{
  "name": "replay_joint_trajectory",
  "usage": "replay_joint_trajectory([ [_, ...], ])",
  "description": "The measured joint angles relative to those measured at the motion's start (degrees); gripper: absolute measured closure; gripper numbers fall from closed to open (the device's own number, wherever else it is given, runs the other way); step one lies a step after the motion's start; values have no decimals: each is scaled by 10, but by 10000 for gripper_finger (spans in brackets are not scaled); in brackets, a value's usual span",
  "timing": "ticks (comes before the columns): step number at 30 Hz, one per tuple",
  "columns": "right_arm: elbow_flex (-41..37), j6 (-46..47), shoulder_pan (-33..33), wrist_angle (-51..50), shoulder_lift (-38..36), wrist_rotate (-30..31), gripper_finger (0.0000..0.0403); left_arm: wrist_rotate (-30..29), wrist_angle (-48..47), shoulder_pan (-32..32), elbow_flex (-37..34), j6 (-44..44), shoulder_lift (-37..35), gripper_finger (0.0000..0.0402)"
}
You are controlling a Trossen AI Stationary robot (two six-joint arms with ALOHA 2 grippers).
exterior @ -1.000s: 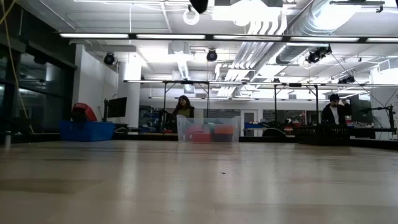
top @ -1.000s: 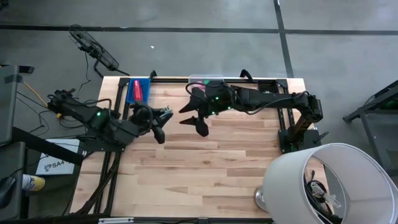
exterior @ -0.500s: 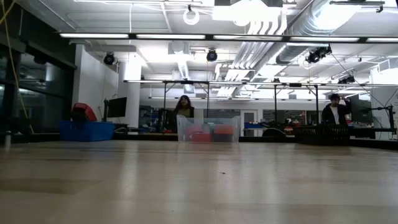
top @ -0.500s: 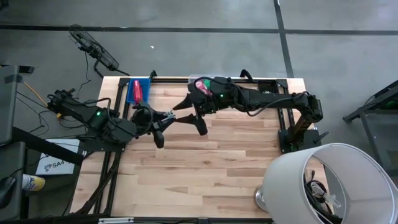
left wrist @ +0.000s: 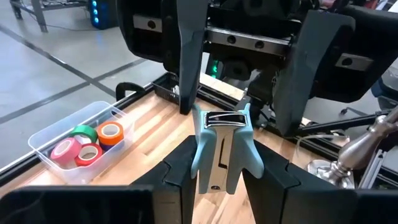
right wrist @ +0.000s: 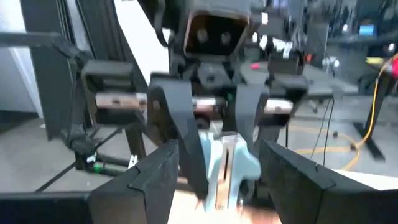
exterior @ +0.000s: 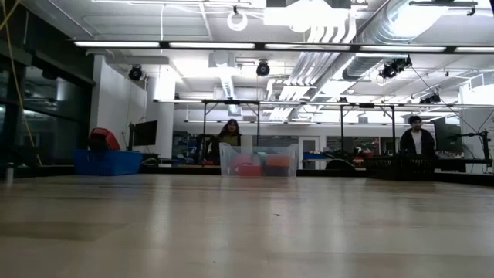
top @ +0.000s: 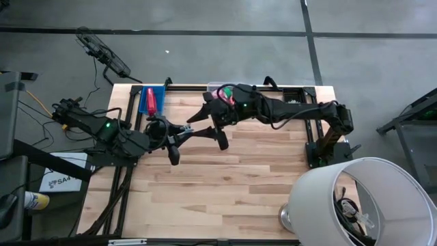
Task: Pick and place Stapler, Stapler remover, tape
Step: Put the blue staple remover into the black bin
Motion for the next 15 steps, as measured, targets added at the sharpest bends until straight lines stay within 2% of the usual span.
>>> replay_joint_trajectory([
  [15, 0, 13, 6, 45, 25, 0, 190, 6, 2, 0, 0, 0, 0, 299],
])
